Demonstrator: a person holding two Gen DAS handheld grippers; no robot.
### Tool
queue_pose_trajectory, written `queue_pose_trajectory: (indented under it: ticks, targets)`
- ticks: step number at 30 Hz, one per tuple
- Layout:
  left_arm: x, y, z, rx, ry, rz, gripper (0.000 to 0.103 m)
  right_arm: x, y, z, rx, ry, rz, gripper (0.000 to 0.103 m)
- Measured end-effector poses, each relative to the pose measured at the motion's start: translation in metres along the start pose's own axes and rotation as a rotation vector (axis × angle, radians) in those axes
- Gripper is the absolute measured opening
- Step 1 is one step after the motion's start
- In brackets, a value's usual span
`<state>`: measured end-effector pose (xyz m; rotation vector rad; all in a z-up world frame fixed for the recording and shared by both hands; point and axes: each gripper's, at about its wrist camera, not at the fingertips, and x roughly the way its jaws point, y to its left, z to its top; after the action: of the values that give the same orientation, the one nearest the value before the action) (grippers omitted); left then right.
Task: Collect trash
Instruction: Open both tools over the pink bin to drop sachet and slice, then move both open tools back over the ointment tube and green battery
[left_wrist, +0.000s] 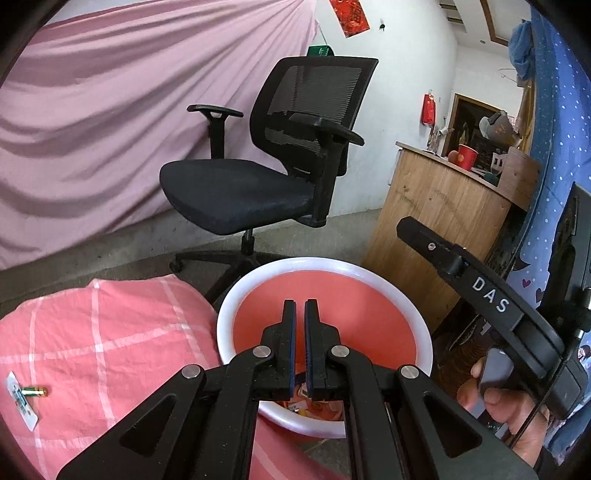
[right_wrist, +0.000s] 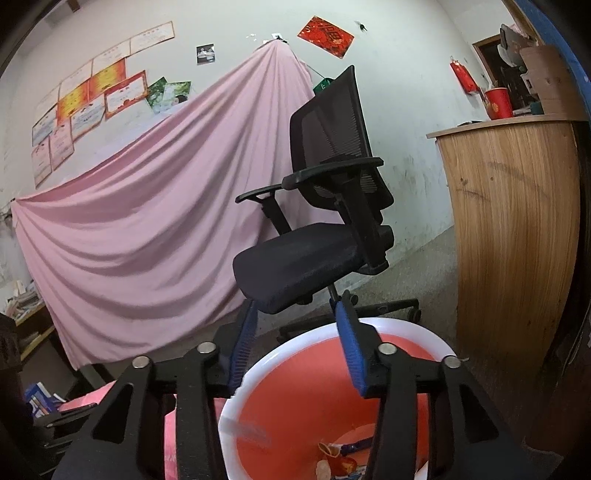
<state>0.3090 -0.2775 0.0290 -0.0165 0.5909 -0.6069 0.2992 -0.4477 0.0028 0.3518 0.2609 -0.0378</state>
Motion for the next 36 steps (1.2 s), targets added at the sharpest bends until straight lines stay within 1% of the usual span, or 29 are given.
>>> queue_pose_trajectory:
  ticks: [2,4,5,6,8,13,14,15,16,17,18,19,20,22,23,24,25,26,27,31,36]
  targets:
    - [-0.001,0.003,-0.002,-0.008,0.000,0.005,0.003,0.000,0.001,0.000,-0.005,0.001,0.003,0.046]
    - [-0.003,0.006,-0.002,-0.017,-0.002,0.014,0.006,0.000,0.002,-0.001,-0.006,0.002,0.006,0.047]
    - [-0.004,0.007,-0.002,-0.022,-0.004,0.023,0.013,0.000,0.002,-0.001,-0.007,0.003,0.008,0.048]
    - [-0.005,0.008,-0.003,-0.023,-0.007,0.031,0.023,0.000,0.003,-0.001,-0.008,0.003,0.009,0.049]
    - [-0.011,0.011,-0.003,-0.023,-0.025,0.052,0.034,0.000,0.005,0.000,-0.010,0.001,0.013,0.050]
    - [-0.022,0.020,-0.001,-0.036,-0.045,0.083,0.036,0.000,0.008,-0.001,-0.016,0.002,0.015,0.053]
    - [-0.024,0.023,-0.001,-0.040,-0.047,0.090,0.039,0.000,0.009,-0.001,-0.016,0.002,0.016,0.054]
    - [-0.027,0.026,-0.001,-0.046,-0.052,0.099,0.043,0.000,0.009,-0.001,-0.016,0.002,0.015,0.057]
    - [-0.029,0.028,-0.001,-0.052,-0.057,0.108,0.046,0.000,0.009,-0.001,-0.016,0.001,0.015,0.064]
    - [-0.032,0.031,-0.001,-0.057,-0.062,0.117,0.050,0.000,0.010,-0.001,-0.016,-0.004,0.013,0.069]
    - [-0.035,0.034,-0.001,-0.064,-0.067,0.128,0.056,-0.001,0.012,-0.001,-0.016,-0.007,0.012,0.076]
    - [-0.038,0.038,-0.001,-0.073,-0.075,0.142,0.058,-0.001,0.013,-0.002,-0.017,-0.011,0.012,0.080]
    - [-0.042,0.042,-0.001,-0.083,-0.085,0.161,0.062,-0.001,0.015,-0.002,-0.021,-0.012,0.013,0.081]
    - [-0.050,0.050,-0.002,-0.104,-0.110,0.209,0.077,0.000,0.019,-0.002,-0.028,-0.015,0.015,0.090]
    - [-0.056,0.055,-0.004,-0.117,-0.131,0.240,0.092,0.000,0.021,-0.003,-0.031,-0.022,0.013,0.093]
    - [-0.063,0.059,-0.005,-0.131,-0.167,0.280,0.102,-0.001,0.023,-0.003,-0.033,-0.028,0.012,0.101]
    - [-0.070,0.062,-0.008,-0.141,-0.199,0.310,0.102,-0.002,0.025,-0.003,-0.036,-0.040,0.011,0.103]
    - [-0.079,0.066,-0.010,-0.154,-0.248,0.344,0.102,-0.003,0.028,-0.003,-0.043,-0.051,0.015,0.103]
    - [-0.087,0.071,-0.011,-0.164,-0.277,0.366,0.102,-0.004,0.031,-0.003,-0.047,-0.055,0.021,0.103]
    - [-0.104,0.089,-0.016,-0.189,-0.306,0.442,0.102,-0.004,0.047,-0.005,-0.078,-0.065,0.043,0.103]
    - [-0.129,0.108,-0.026,-0.185,-0.344,0.523,0.102,-0.002,0.074,-0.009,-0.128,-0.074,0.102,0.103]
